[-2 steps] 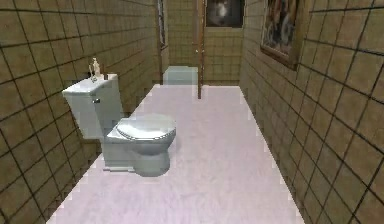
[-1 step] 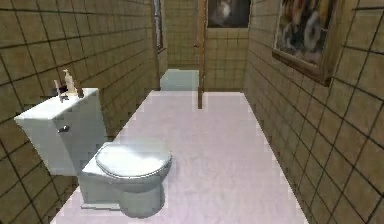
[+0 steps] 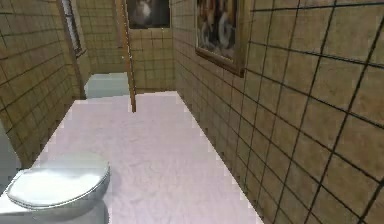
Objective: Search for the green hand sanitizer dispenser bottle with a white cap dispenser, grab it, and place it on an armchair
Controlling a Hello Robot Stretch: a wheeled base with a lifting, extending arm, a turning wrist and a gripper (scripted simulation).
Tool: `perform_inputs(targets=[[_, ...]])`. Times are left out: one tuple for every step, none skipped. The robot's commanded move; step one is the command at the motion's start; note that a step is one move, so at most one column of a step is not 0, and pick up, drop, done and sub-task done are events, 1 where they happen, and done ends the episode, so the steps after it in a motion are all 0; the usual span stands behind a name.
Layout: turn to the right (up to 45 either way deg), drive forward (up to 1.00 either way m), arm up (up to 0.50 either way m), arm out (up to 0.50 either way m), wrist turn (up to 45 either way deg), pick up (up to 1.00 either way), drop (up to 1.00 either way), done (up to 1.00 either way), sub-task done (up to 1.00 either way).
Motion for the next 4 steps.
perform_inputs(targets=[[3.0, 0.0, 0.0, 0.0, 0.0, 0.0, 0.0, 0.0, 0.0], [0.0, 1.0, 0.0, 0.0, 0.0, 0.0, 0.0, 0.0, 0.0], [-3.0, 0.0, 0.0, 0.0, 0.0, 0.0, 0.0, 0.0, 0.0], [0.0, 0.2, 0.0, 0.0, 0.0, 0.0, 0.0, 0.0, 0.0]])
